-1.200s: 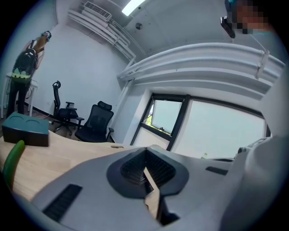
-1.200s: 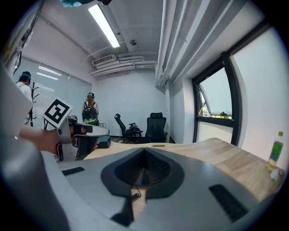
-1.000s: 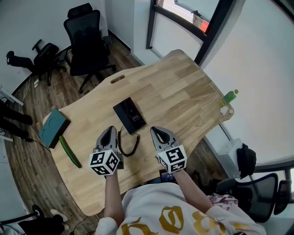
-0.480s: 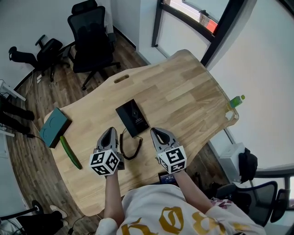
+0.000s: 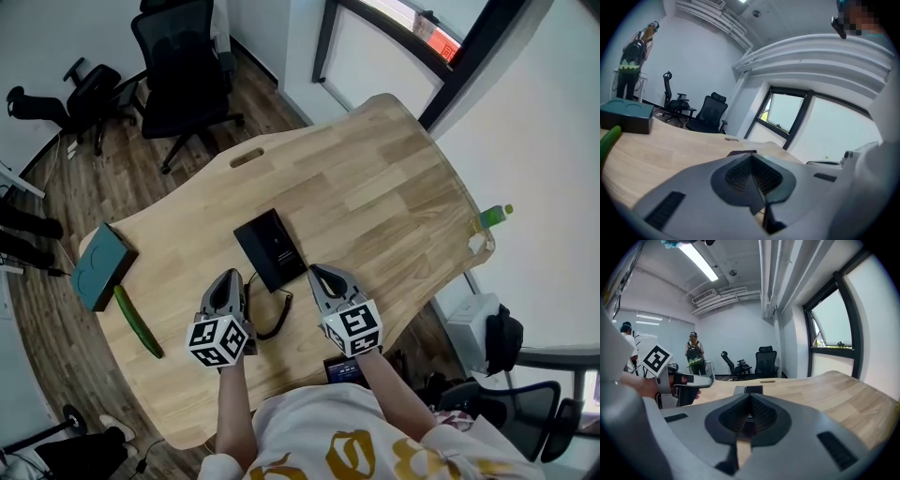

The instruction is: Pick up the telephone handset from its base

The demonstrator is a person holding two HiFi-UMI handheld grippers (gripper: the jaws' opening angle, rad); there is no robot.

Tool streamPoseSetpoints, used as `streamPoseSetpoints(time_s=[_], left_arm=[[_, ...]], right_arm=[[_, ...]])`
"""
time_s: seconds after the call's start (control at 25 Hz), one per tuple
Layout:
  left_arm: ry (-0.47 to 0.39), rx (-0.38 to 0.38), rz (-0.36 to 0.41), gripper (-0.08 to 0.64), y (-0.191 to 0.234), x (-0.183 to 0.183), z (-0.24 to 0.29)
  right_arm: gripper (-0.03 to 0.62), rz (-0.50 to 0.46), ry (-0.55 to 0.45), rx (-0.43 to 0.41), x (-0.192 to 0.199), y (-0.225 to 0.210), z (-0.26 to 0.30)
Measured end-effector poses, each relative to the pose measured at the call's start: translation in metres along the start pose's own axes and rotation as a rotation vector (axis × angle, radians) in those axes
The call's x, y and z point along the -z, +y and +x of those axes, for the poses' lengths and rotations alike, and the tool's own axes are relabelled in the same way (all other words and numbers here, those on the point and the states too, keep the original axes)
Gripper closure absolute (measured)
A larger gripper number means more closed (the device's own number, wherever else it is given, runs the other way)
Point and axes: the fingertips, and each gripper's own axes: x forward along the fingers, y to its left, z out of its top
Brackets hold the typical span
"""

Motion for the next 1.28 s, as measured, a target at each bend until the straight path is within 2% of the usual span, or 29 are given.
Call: streamPoseSetpoints(time_s=[0.52, 1.0, 1.04, 1.12, 1.28], left_arm=[[0.099, -0.018, -0.069, 0.554, 0.023, 0.037, 0.038], [0.151, 0.042, -0.145, 0.551, 0.023, 0.061, 0.061], [0.156, 0.062, -0.158, 0.534, 0.021, 0.062, 0.063], [0.169, 0.106, -0.193, 0.44, 0.016, 0.066, 0.066], [0.2, 0.119, -0.216, 0.387, 0.015, 0.077, 0.074]], right_arm=[[0.586, 0.016, 0.111, -0.046, 0.029, -0.016, 0.04], [0.586, 0.039, 0.165, -0.067, 0.047, -0.025, 0.062], [0.586, 0.041, 0.167, -0.069, 0.048, -0.025, 0.064], [0.586, 0.048, 0.173, -0.075, 0.05, -0.026, 0.067], [0.586, 0.054, 0.187, -0.085, 0.055, -0.028, 0.073]])
